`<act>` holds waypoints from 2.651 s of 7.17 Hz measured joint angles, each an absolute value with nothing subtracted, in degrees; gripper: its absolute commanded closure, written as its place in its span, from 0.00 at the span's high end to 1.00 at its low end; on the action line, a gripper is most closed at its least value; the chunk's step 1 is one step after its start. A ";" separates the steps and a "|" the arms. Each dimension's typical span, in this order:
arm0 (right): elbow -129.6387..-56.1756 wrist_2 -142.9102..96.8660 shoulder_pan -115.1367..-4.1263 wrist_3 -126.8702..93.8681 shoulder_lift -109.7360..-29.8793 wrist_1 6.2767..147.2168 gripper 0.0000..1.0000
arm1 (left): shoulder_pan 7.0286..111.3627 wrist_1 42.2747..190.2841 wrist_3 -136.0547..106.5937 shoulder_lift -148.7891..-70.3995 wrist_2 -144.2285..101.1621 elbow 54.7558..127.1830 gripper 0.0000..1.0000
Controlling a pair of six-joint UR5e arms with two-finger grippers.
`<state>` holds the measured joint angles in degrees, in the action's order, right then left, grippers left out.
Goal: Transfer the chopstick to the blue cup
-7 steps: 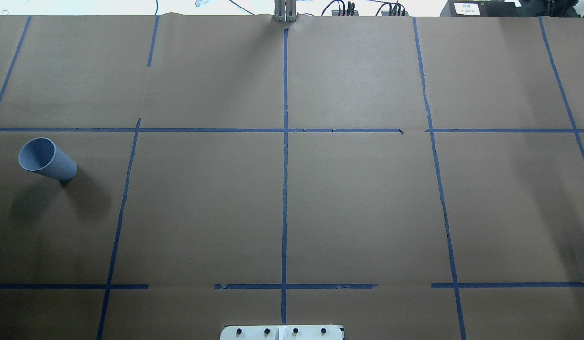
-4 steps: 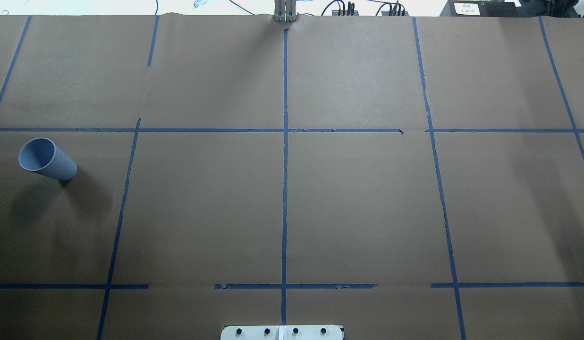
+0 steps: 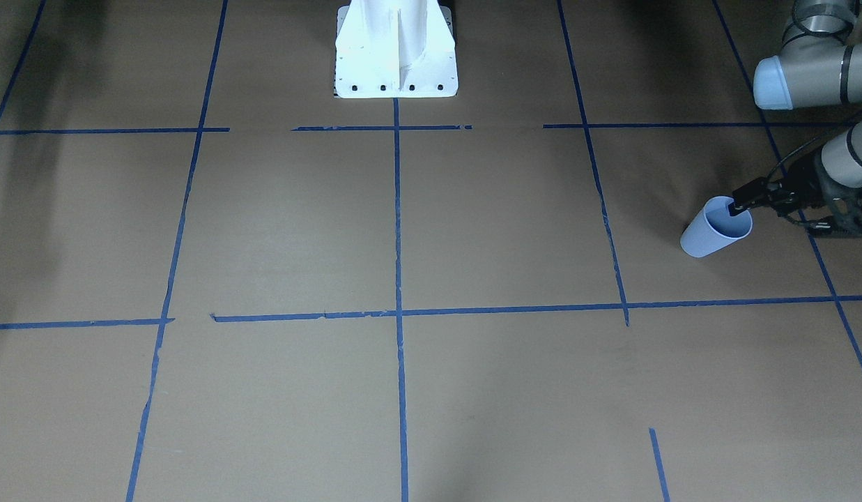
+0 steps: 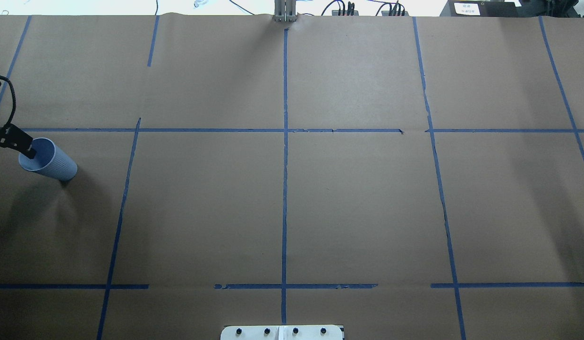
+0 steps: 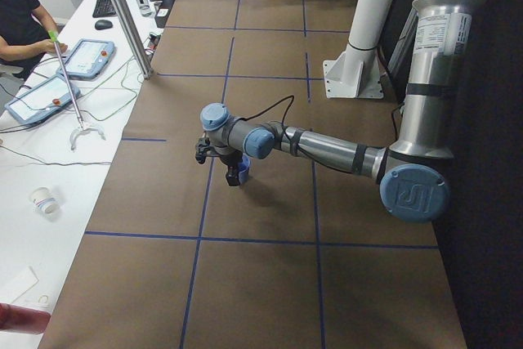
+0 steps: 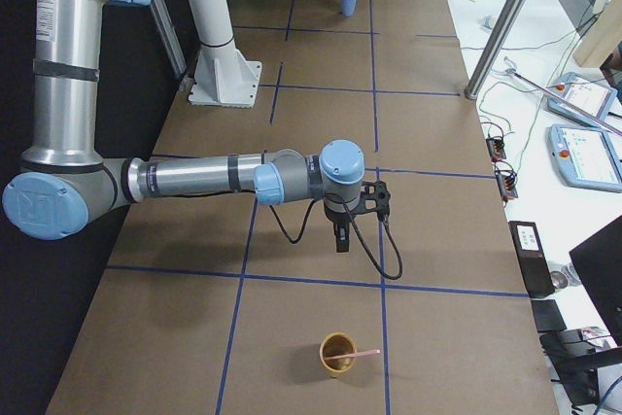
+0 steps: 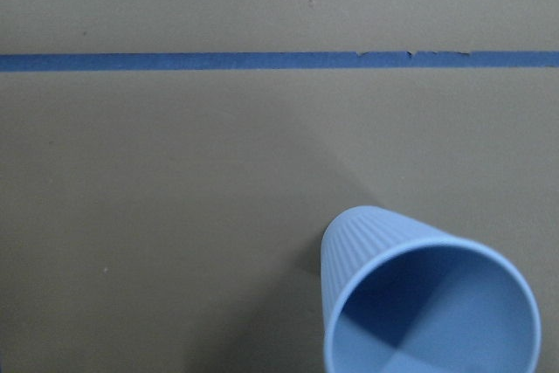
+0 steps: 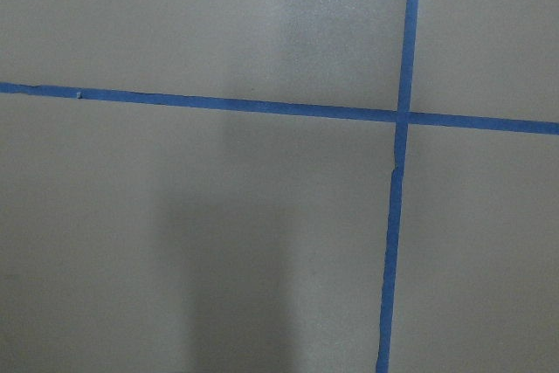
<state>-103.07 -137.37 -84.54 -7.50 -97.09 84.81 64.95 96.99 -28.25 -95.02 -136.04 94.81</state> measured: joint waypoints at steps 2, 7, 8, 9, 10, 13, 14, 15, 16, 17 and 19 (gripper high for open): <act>-103.02 -137.37 -84.33 -7.47 -97.05 84.81 1.00 | 64.30 97.03 -28.29 -96.37 -136.07 93.00 0.00; -103.22 -137.50 -84.20 -7.55 -96.86 84.73 1.00 | 59.72 96.73 -45.64 -107.54 -138.08 96.07 0.00; -103.23 -137.85 -84.20 -7.56 -96.86 84.73 1.00 | 55.16 96.58 -55.66 -113.88 -137.86 97.19 0.00; -103.17 -138.17 -84.17 -7.54 -96.85 84.73 1.00 | 49.93 96.58 -63.81 -119.49 -135.23 97.55 0.00; -103.08 -138.28 -84.10 -7.50 -96.73 84.73 1.00 | 44.14 96.56 -69.42 -124.50 -129.98 97.26 0.00; -103.12 -138.32 -83.78 -7.73 -96.31 84.69 1.00 | 35.54 96.28 -73.89 -133.78 -120.55 92.09 0.00; -103.32 -138.22 -83.30 -8.57 -96.18 84.61 1.00 | 34.33 96.27 -74.00 -134.84 -119.63 90.59 0.00; -103.43 -138.08 -82.84 -9.52 -96.06 84.57 1.00 | 33.25 96.30 -74.01 -135.58 -118.51 89.27 0.00; -103.40 -138.02 -82.64 -9.98 -96.04 84.58 1.00 | 32.49 96.32 -73.99 -135.87 -117.71 88.52 0.09; -103.33 -138.02 -82.58 -10.18 -96.04 84.61 1.00 | 32.15 96.31 -73.92 -135.83 -117.35 88.15 0.61; -103.26 -138.07 -82.55 -10.19 -96.12 84.64 0.99 | 32.02 96.42 -73.84 -135.71 -117.18 88.33 1.00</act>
